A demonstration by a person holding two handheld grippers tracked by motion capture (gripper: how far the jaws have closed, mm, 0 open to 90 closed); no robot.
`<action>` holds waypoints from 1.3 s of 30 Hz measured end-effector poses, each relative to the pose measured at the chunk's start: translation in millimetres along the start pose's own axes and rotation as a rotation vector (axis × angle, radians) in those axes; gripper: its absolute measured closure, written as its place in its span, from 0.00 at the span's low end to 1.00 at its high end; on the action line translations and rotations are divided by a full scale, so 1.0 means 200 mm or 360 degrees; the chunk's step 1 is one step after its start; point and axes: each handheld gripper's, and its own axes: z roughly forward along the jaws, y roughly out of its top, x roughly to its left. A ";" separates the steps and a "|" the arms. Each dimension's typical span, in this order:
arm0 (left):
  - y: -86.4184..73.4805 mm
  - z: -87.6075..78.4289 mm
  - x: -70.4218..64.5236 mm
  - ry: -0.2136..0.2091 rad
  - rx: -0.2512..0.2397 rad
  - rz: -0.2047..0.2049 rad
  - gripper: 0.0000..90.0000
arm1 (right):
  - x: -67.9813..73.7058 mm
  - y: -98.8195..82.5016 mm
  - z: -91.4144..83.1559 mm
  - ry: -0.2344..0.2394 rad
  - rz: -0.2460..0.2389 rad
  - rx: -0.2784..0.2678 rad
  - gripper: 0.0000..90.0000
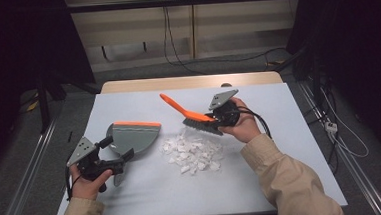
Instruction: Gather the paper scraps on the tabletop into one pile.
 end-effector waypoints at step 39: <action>-0.01 0.02 0.00 -0.0044 0.0013 -0.0009 0.03 | -0.04 -0.12 0.01 -0.0171 0.0186 -0.0006 0.80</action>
